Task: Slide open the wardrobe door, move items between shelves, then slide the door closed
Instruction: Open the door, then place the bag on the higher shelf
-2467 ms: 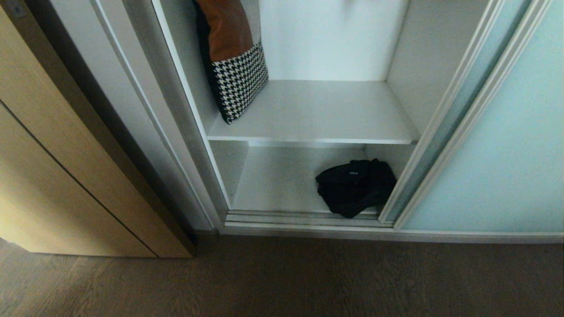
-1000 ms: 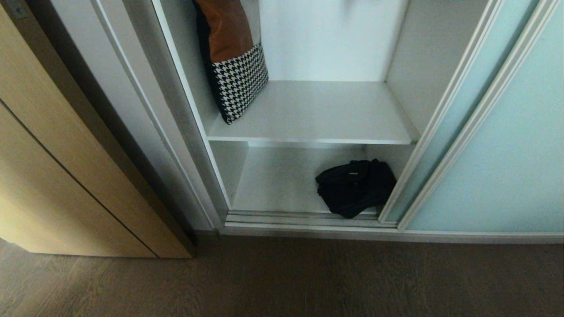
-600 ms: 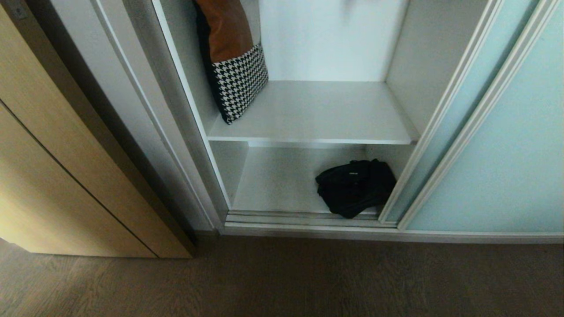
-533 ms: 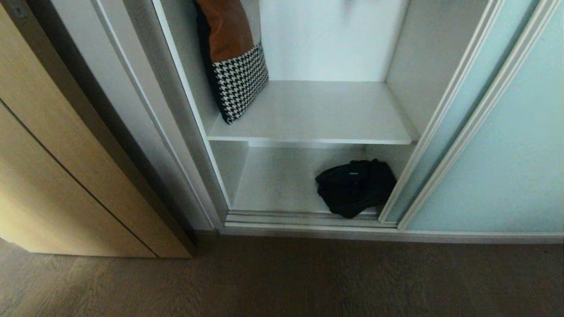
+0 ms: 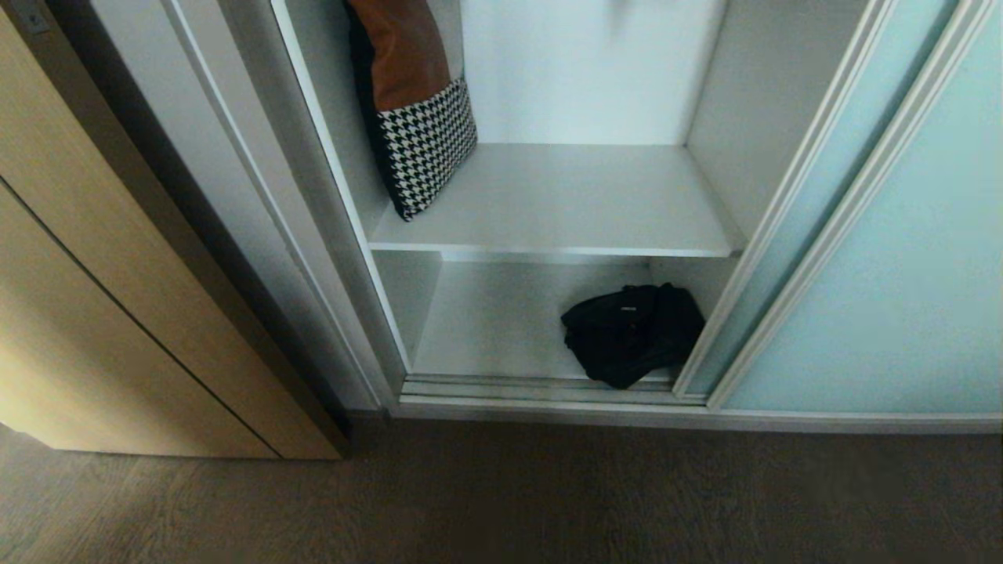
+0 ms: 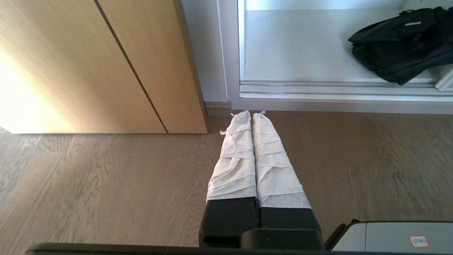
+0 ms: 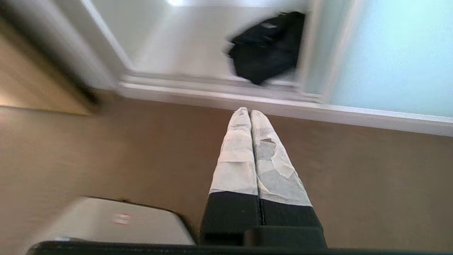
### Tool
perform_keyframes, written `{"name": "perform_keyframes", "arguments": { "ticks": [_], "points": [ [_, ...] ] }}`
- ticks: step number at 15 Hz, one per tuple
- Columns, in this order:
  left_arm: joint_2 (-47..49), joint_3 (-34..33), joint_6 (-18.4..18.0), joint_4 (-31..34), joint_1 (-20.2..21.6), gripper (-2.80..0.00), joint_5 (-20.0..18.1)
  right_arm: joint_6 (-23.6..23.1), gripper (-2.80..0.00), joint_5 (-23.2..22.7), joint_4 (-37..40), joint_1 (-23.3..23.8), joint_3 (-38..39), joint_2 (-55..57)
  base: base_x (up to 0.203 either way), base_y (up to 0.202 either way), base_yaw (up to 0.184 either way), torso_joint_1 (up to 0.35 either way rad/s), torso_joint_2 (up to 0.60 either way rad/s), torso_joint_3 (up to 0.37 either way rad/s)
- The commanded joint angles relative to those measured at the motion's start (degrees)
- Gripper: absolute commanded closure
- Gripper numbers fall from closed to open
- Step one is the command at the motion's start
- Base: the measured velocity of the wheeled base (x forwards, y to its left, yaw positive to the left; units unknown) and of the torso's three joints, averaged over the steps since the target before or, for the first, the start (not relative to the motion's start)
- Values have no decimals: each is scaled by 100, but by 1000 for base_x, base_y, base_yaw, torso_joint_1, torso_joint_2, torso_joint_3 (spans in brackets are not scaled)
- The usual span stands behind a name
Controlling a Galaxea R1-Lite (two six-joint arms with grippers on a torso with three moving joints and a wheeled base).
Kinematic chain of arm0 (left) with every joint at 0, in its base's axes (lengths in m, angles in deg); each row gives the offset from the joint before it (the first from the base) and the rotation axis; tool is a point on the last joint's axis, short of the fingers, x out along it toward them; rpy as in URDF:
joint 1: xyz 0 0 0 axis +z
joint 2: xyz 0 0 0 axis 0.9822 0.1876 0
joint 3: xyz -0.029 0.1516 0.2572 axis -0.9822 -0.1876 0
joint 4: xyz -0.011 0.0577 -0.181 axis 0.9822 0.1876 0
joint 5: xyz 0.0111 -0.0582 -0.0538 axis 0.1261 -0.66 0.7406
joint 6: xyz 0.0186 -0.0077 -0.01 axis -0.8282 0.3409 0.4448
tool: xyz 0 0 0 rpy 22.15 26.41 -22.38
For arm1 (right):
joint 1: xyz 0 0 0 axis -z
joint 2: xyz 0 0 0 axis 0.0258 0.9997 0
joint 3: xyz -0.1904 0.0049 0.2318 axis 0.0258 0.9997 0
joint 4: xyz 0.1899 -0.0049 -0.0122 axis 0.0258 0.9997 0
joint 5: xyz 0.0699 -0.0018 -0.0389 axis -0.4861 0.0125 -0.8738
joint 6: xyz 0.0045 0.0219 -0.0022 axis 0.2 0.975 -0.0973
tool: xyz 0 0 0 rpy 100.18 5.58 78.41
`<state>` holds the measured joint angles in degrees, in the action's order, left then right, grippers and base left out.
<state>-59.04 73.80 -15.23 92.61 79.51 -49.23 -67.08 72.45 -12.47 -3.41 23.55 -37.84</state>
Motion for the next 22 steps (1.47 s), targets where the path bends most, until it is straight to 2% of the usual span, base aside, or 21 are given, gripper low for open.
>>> {"name": "perform_keyframes", "arguments": {
  "ticks": [1,4,7,10,22],
  "points": [
    [9,1,-1,4,2,0,-2,-379,0,45,383,179,-17,-797,0,0,0,0,0,0],
    [9,1,-1,-5,2,0,-2,-537,0,654,1077,174,8,-1293,0,0,0,0,0,0],
    [9,1,-1,4,2,0,-2,-644,0,629,1064,175,0,-1302,0,0,0,0,0,0],
    [9,1,-1,1,2,0,-2,-449,0,636,1051,175,0,-1293,0,0,0,0,0,0],
    [9,1,-7,0,2,0,-2,-449,0,636,1051,175,9,-1293,0,0,0,0,0,0]
  ]
}}
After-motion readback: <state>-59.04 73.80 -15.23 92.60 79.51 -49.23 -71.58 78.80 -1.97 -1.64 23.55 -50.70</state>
